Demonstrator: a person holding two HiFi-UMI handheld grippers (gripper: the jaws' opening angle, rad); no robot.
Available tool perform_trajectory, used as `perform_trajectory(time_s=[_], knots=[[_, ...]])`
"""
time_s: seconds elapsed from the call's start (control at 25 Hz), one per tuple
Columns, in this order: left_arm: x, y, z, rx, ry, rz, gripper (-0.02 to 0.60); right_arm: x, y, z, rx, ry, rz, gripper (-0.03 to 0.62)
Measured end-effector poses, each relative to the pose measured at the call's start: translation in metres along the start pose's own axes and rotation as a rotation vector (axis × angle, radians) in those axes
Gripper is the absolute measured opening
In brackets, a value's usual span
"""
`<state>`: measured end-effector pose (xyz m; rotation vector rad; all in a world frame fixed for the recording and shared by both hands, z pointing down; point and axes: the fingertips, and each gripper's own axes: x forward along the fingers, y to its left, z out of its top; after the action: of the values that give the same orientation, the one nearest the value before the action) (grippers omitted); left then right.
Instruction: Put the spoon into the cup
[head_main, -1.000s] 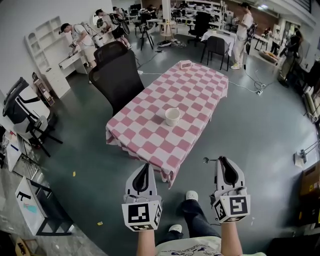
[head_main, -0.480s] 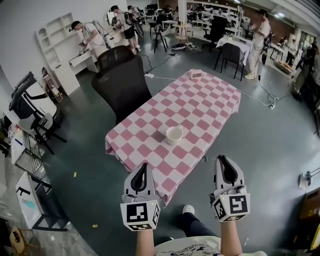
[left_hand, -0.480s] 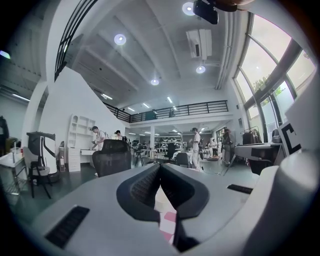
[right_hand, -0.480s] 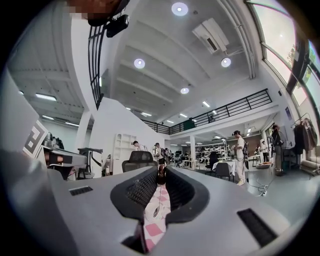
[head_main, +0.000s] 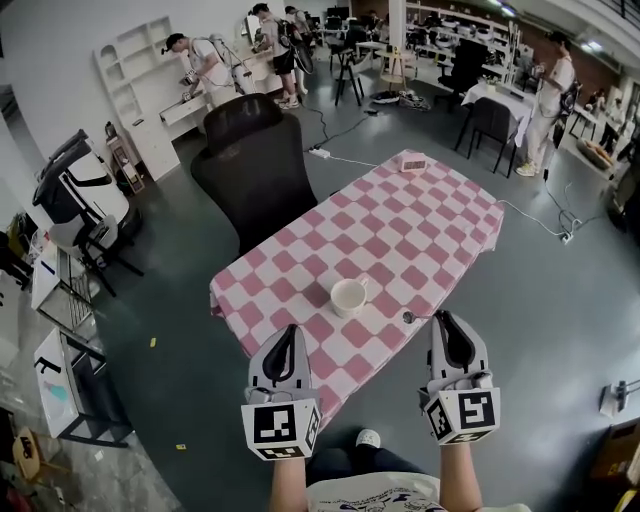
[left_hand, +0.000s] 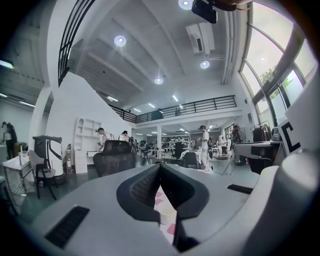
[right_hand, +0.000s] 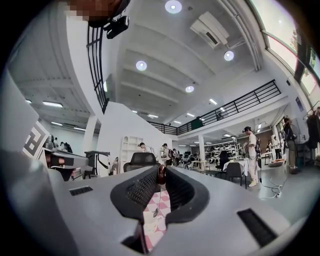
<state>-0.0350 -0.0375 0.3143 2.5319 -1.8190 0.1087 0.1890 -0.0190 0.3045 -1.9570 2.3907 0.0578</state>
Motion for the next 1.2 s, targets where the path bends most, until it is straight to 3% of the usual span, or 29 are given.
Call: perform_trajectory(time_s=[0.64, 1.2], knots=[[0.064, 0.006, -0.038, -0.019, 0.089, 0.034, 0.014, 0.066, -0.019, -0.043, 0.035, 0.069, 0.064, 0.061], [0.154, 0.057, -0.073, -0.045, 0.156, 0.019, 0.014, 0.170, -0.006, -0.086, 0.046, 0.147, 0.100, 0.061]])
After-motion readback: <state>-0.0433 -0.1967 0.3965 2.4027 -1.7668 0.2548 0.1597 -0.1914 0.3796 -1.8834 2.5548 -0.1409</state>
